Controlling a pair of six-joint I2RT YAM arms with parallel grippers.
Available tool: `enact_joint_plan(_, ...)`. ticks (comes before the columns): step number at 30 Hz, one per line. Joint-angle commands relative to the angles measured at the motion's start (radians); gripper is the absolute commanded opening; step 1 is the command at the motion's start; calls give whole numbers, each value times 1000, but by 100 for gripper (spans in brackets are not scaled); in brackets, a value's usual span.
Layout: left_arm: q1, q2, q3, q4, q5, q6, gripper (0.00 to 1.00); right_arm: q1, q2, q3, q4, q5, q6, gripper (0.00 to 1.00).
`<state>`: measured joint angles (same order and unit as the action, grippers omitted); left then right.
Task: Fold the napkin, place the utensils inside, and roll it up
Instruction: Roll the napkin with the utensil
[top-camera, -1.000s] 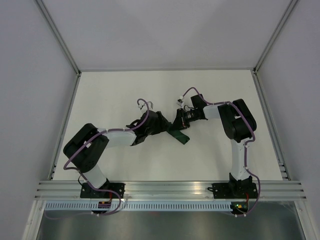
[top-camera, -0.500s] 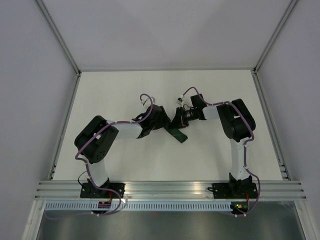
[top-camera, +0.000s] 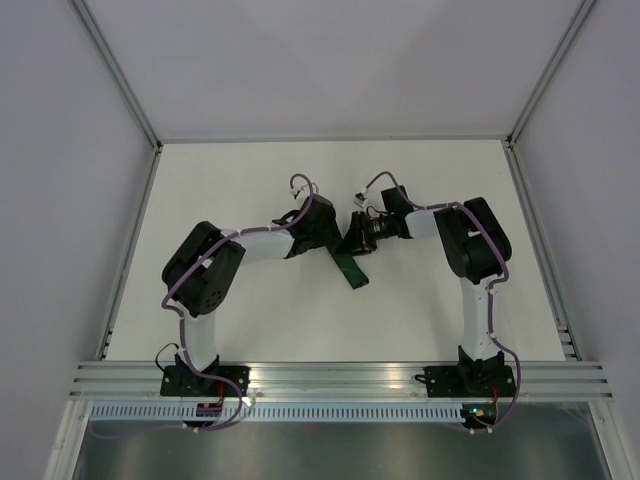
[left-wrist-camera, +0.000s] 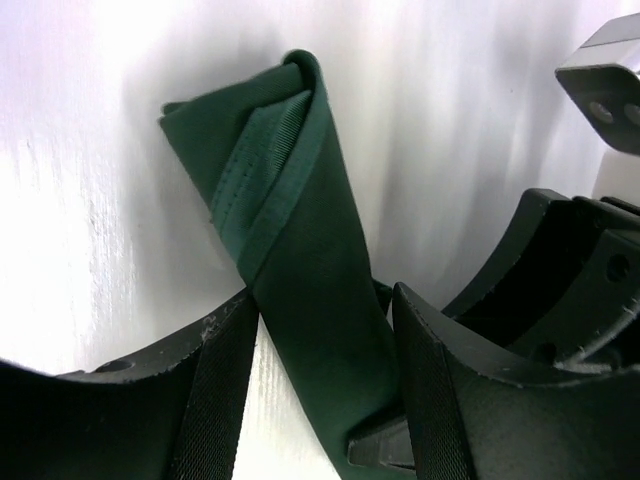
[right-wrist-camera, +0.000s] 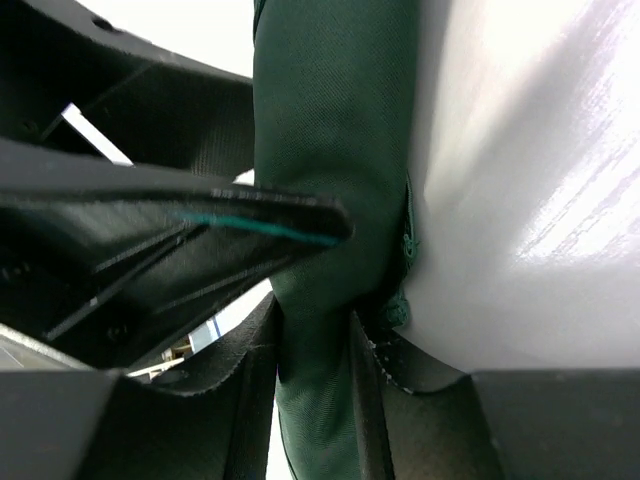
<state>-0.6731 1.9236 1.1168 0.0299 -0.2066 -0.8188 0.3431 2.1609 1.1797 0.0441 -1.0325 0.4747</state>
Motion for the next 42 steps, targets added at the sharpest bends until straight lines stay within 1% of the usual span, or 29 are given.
enact_joint_plan(1, 20, 52, 38, -160, -11, 107, 61, 7, -18, 21, -41, 38, -31, 39)
enact_joint_plan(6, 29, 86, 87, -222, -13, 164, 60, 4, -16, 37, -79, 35, -45, 40)
enact_joint_plan(11, 43, 120, 139, -263, 12, 202, 60, -1, -39, 47, -115, 40, -74, 53)
enact_joint_plan(25, 60, 226, 284, -372, 58, 299, 59, -15, -111, 74, -132, 48, -96, 54)
enact_joint_plan(33, 70, 259, 330, -409, 88, 329, 59, -24, -168, 78, -158, 132, -120, 54)
enact_joint_plan(38, 72, 278, 363, -430, 98, 342, 58, -26, -161, 121, -276, 202, -185, 53)
enact_joint_plan(42, 72, 285, 374, -439, 105, 346, 58, -26, -165, 118, -317, 267, -226, 52)
